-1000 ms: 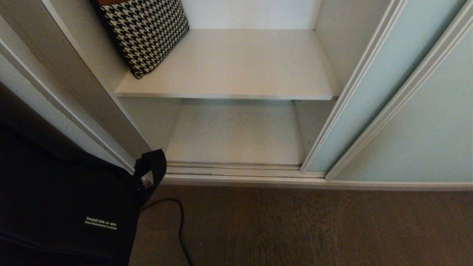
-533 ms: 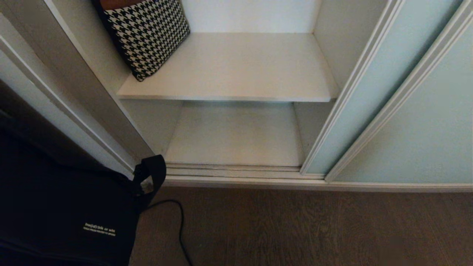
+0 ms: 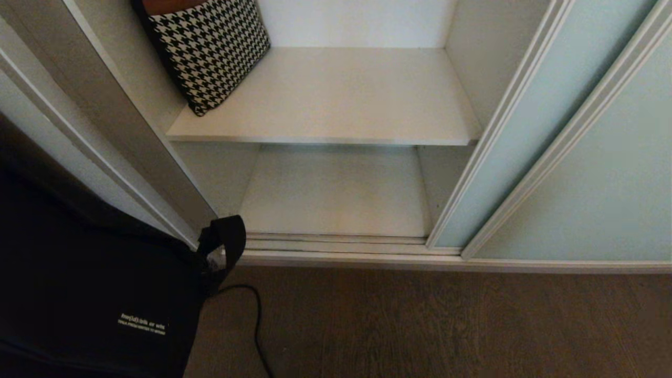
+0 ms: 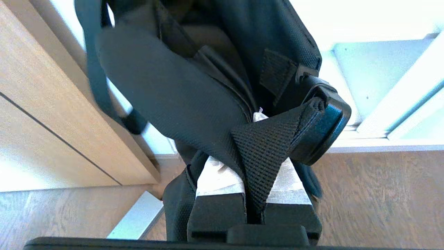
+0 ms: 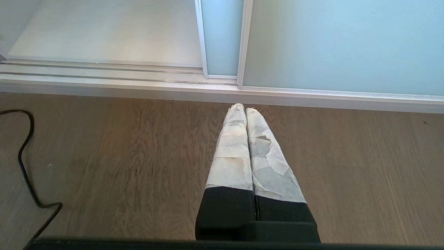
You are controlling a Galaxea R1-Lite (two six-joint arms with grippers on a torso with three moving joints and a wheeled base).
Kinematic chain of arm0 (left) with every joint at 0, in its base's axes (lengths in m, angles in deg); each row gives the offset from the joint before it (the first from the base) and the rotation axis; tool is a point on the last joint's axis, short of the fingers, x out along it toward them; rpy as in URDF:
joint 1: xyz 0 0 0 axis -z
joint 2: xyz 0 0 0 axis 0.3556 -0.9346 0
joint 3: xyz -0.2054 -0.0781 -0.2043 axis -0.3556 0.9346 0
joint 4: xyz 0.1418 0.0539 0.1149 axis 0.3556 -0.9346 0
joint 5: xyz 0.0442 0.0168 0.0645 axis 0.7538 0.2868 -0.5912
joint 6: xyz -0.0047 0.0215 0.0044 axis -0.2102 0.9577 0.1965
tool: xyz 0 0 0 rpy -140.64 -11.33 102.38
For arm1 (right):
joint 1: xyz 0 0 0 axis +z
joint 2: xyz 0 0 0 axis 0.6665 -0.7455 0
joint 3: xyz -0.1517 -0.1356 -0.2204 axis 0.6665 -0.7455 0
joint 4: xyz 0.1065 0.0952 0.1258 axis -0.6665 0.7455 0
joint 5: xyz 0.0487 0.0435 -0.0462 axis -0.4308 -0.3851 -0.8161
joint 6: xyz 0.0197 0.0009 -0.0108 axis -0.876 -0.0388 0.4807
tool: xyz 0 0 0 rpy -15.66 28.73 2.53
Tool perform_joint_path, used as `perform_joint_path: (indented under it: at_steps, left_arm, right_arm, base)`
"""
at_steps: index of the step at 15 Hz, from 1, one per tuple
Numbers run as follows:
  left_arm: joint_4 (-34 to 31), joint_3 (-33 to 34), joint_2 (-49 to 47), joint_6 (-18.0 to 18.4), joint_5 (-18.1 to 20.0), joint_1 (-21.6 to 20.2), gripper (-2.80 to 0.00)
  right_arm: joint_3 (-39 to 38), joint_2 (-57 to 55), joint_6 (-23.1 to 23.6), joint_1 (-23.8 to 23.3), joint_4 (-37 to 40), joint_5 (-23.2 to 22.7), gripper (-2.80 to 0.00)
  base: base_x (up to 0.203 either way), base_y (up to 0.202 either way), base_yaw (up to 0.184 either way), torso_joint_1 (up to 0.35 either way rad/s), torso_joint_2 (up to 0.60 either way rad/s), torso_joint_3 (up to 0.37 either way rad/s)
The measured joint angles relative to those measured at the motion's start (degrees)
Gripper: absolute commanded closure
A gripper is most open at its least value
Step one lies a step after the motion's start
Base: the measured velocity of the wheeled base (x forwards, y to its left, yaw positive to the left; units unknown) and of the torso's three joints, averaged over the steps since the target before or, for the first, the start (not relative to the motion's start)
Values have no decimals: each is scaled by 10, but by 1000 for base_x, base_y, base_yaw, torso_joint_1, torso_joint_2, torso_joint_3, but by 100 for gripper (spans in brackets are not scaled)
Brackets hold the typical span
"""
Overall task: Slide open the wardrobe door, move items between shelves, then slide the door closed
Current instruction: Place the bag on the higher shelf
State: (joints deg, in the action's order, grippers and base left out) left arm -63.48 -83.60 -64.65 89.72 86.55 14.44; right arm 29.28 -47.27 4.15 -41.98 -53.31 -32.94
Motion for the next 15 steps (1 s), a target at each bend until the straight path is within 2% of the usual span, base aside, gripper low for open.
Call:
perform_joint_path:
  at_steps: [9,13,15]
  left_arm:
    - [0,4,3,0,0,0,0]
    - [0,4,3,14,0,0,0]
    - [0,-1,1,21,0,0,0]
  right_arm:
    - [0,0,0,0,0,0,0]
    - [0,0,0,0,0,0,0]
    - [0,0,0,0,0,0,0]
  base:
    - [184,0,-1,4,1,5]
    - [192,0,2,1,0,2]
    - [62,0,2,6,2,1]
